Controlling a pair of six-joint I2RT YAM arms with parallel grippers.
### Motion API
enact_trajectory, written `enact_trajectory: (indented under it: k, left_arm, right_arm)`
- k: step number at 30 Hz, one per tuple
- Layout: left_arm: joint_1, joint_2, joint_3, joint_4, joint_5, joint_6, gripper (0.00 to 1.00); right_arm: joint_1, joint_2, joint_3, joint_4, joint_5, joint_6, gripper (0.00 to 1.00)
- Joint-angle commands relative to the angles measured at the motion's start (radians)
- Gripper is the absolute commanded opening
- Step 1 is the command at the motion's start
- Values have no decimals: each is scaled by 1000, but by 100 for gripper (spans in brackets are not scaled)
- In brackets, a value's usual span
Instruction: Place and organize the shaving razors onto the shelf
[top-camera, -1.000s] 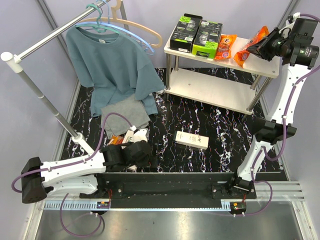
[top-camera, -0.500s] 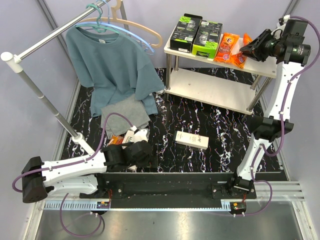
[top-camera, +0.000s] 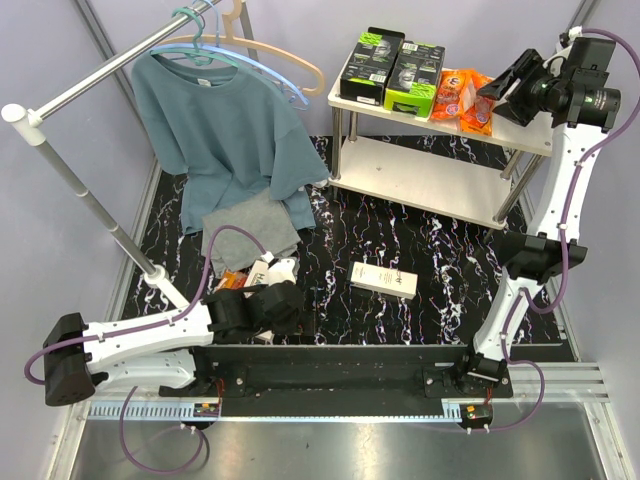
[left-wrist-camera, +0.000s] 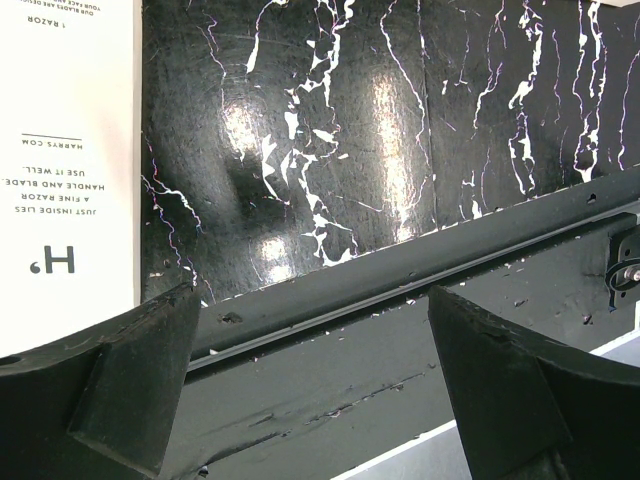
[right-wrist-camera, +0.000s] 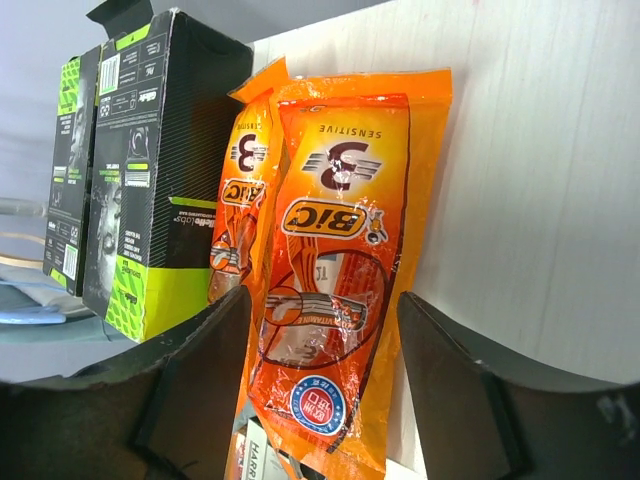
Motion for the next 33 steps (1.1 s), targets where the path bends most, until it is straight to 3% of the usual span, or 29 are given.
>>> enact_trajectory:
  k: [1,10,16,23,27,33]
  left_arm:
    - [2,0,9,40,14,-1,99]
    - [2,-34,5,37,-3,0,99]
    - [4,-42,34,3,-34,19,99]
    - [13,-19,101,-12,-50,55,99]
    - [51,6,165,-41,-49,92,99]
    - [195,23,233,-109,17,203,99]
  right_arm:
    - [0,-83,2,14,44,-20,70]
    - [0,-166,-75,1,91,-58,74]
    - [0,-275,-138,-3,148,-73,88]
    - [18,-511,-447,50,136,-96,92]
    - [90,-618,-587,60,191,-118,94]
    - [178,-822,-923,161,223,-83,95]
